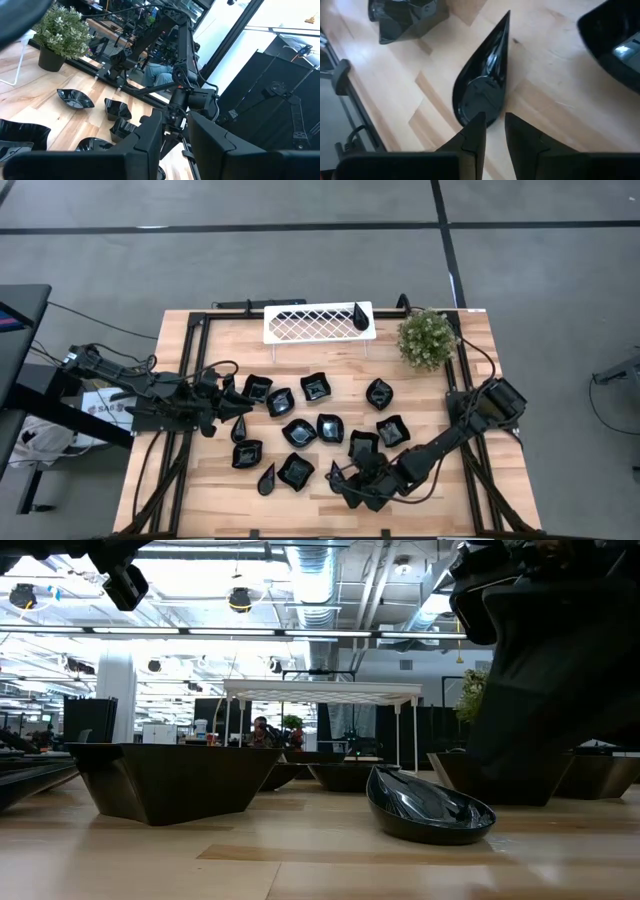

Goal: Pick & Place Mini shaped plates
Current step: Stack the black drop shaped plate on top of the black drop shaped plate on the shelf

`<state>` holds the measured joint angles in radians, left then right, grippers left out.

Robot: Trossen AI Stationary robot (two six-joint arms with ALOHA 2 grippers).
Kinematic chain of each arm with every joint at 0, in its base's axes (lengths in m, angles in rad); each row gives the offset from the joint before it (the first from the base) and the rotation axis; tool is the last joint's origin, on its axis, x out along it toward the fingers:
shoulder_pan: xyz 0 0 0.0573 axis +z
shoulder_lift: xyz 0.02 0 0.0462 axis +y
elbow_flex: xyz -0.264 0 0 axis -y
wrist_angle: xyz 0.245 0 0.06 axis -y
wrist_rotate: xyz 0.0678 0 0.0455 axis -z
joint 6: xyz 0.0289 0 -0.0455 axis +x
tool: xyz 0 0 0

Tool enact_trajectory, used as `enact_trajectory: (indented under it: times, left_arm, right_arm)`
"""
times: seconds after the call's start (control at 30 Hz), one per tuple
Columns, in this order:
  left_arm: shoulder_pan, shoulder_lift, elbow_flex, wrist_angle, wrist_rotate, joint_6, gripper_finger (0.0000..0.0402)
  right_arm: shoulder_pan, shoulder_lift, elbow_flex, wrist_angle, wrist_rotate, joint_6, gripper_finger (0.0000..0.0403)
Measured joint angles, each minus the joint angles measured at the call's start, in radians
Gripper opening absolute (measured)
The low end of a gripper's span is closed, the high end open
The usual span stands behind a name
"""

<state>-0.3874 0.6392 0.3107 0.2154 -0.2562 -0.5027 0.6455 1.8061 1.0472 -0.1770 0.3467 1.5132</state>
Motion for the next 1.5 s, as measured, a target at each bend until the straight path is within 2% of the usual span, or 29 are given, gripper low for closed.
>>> enact_trajectory:
  times: [0.43,1.17,1.27,1.5]
  left_arm:
    - [0.000,0.000,0.000,-0.006,0.000,0.000,0.0097]
    - [0.000,0.000,0.000,-0.007,0.000,0.000,0.0097]
    - [0.000,0.000,0.000,-0.007,0.000,0.000,0.0097]
    - [0.000,0.000,0.000,-0.007,0.000,0.000,0.0097]
  right_arm:
    - [0.002,0.000,-0.001,-0.012,0.049,-0.030,0.0067]
    - [0.003,0.000,-0.001,0.003,0.047,-0.056,0.0069]
    - [0.003,0.000,-0.001,0.010,0.042,-0.051,0.0083]
    - [0.003,0.000,-0.001,0.031,0.042,-0.042,0.0146]
